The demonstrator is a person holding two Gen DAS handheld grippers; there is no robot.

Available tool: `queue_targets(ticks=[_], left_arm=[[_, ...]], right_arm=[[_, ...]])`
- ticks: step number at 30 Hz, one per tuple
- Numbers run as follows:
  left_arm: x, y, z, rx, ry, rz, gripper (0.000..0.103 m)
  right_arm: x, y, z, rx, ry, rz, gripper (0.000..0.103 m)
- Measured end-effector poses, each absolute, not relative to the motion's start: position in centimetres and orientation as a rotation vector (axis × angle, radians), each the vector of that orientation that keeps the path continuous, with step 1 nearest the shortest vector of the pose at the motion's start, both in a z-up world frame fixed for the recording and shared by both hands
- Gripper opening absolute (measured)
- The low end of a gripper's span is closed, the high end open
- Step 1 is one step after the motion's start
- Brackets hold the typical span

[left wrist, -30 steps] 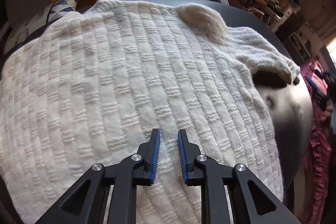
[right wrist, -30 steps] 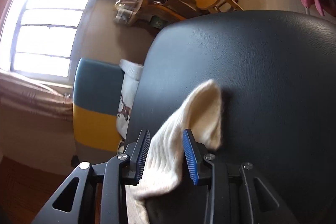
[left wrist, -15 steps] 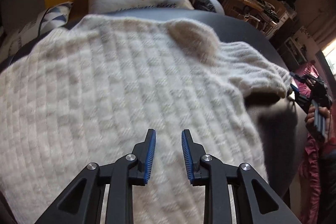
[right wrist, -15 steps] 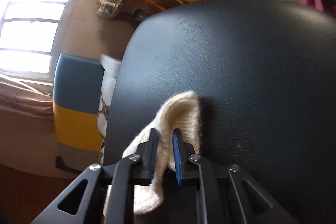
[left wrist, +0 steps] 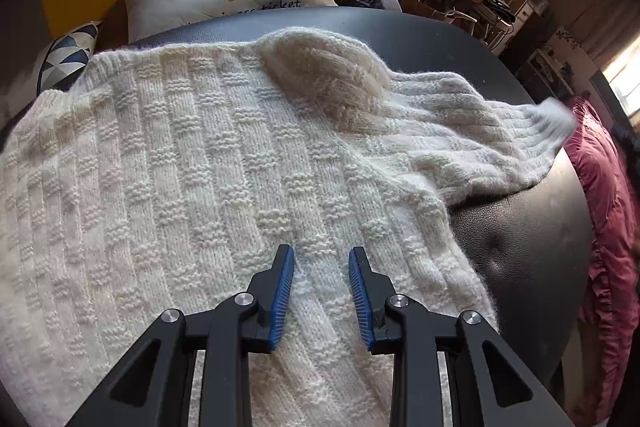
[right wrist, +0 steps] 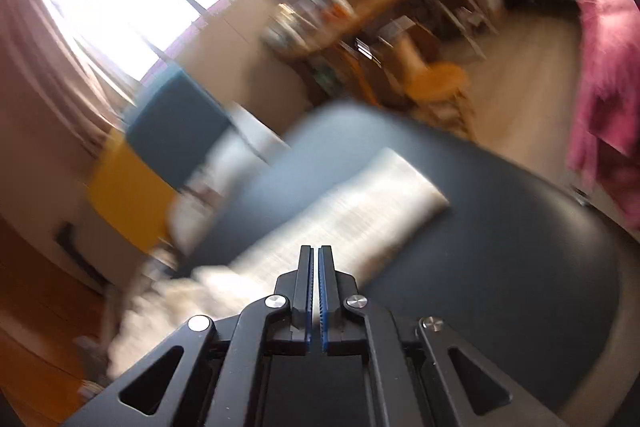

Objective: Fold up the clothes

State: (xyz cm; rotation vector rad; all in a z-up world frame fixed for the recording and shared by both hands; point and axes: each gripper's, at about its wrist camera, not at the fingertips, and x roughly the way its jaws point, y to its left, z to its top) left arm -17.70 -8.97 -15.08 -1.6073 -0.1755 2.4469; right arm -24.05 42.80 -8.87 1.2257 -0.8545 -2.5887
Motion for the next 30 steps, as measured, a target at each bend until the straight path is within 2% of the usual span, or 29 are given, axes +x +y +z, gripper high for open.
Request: queue_targets(ticks=[4,6,9,11,12,16,18,21,23,27,30], left_arm=[[-18.2,-8.6,-14.7,-1.631,-0.157,2.437,0.030],[-18.6,-8.3,-14.4,-1.628,-0.144,2.443,0.030],[-19.3,-7.9,-13.9,-1.617,-0.132,2.453,0.030],[-19.9,-7.6,-13.6,-1.609,-0.131,2.460,0.030],[-20.2,-7.6,-13.5,-1.607,-0.132,2.464,0.030],[-21.2,-7.3,-13.0,-1.593,-0.119,2.487,0.030],[-21.7,-7.4,-13.0,-1.595,-0.114,2.487,0.030],[-22.2,-7.9,-14.2,-1.638,-0.115,2.470,0.030],[-22.1,-8.1,-14.7,-1.645,-0.109,2.464,0.030],[-21.9,-8.0,-14.8,-1.620,-0.064,2.454,0.031],[-22.0,-7.9,-14.5,-1.619,-0.069,2.440,0.031]], right_arm=[[-23.7,44.8,-12.2,1.344,-0.950,-2.577,0.005],[-24.5,44.6,-12.2,1.339,-0.901,-2.570,0.006],[-27.4,42.4,-10.6,1.352,-0.697,-2.591,0.009],[-30.1,40.6,-9.5,1.362,-0.555,-2.616,0.022],[-31.3,40.0,-9.2,1.377,-0.493,-2.634,0.024],[-36.2,37.5,-9.3,1.521,-0.149,-2.671,0.024],[-38.0,36.5,-10.9,1.689,0.044,-2.624,0.024],[-37.7,36.6,-12.8,1.823,0.246,-2.596,0.023],[-36.3,37.9,-13.0,1.829,0.269,-2.643,0.023],[-34.3,40.6,-13.1,1.767,0.057,-2.692,0.024],[-34.1,40.8,-12.6,1.763,0.028,-2.693,0.024]])
